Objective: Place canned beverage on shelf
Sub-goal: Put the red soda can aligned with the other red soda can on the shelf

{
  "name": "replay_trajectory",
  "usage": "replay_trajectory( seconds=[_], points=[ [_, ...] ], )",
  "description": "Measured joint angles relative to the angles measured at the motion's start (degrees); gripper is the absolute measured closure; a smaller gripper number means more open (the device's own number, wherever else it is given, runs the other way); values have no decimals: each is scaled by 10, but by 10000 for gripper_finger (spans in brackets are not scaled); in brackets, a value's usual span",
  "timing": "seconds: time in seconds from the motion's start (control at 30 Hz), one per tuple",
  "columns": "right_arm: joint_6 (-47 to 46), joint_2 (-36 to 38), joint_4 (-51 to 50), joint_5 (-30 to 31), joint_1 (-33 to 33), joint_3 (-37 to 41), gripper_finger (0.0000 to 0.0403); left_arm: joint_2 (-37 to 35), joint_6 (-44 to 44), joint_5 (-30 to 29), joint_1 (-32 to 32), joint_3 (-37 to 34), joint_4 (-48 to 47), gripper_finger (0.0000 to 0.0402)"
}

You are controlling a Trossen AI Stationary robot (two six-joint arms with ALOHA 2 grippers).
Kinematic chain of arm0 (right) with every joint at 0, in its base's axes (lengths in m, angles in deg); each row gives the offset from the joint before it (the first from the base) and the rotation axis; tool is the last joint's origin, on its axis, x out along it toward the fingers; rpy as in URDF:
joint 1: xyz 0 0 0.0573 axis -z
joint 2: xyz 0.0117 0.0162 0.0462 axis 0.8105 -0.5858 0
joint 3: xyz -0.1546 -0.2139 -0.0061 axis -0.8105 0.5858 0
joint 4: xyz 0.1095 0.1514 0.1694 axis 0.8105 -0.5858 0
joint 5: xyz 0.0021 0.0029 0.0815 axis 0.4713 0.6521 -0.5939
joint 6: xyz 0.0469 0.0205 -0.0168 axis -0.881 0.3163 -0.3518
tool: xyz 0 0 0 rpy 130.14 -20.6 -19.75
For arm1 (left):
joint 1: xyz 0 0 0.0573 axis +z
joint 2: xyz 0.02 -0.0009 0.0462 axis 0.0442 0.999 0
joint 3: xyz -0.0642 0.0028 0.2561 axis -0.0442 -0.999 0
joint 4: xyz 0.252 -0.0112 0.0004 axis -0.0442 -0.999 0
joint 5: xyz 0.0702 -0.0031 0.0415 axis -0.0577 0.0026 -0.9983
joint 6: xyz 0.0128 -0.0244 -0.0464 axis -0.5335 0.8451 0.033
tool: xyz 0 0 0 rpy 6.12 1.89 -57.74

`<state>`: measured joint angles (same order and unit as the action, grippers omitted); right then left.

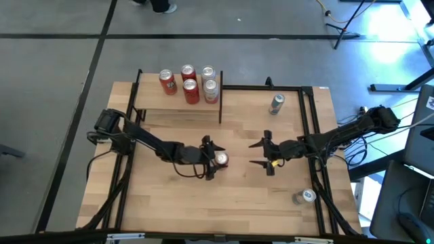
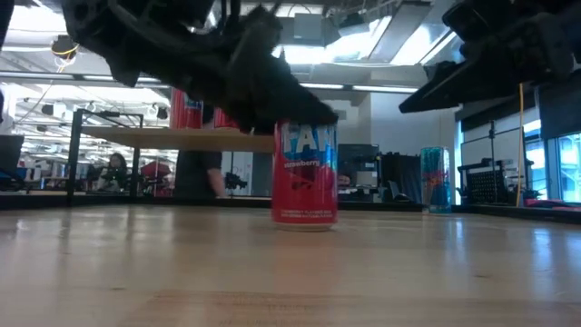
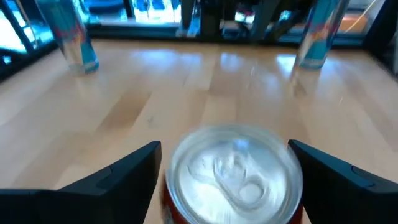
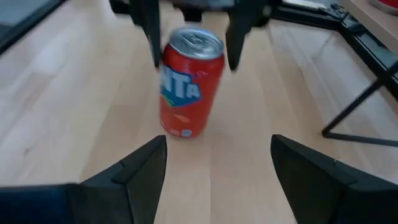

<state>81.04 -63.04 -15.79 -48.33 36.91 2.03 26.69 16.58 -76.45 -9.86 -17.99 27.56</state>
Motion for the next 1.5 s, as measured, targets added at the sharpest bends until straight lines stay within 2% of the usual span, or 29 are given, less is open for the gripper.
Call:
replay_trajectory(
  seconds=[0.23, 0.4, 0.53, 0.67, 0.93, 1.07, 1.23, 1.37, 1.5],
  points=[
    [3, 0, 17, -13, 0, 0, 133, 10, 8, 19, -1, -1, -4, 87],
    [3, 0, 17, -13, 0, 0, 133, 7, 2, 27, -4, -1, -5, 132],
    [3, 0, 17, -13, 0, 0, 133, -26, -6, 46, -11, -2, -55, 163],
    [5, 0, 17, -13, 0, 0, 133, -109, -19, 34, -25, -3, -146, 163],
    [5, 0, 17, -14, 0, 0, 133, -342, -24, -13, -22, -2, -384, 161],
    [4, 0, 17, -13, 0, 0, 133, -451, -25, -21, 13, -2, -489, 159],
    [3, 0, 18, 2, 0, 0, 133, -550, -51, -8, 85, -2, -552, 158],
    [2, 0, 34, 2, 1, 0, 133, -588, -83, 27, 161, -2, -577, 157],
    [6, 0, 46, -4, 13, 0, 133, -592, -123, 62, 250, -2, -590, 157]
  ],
)
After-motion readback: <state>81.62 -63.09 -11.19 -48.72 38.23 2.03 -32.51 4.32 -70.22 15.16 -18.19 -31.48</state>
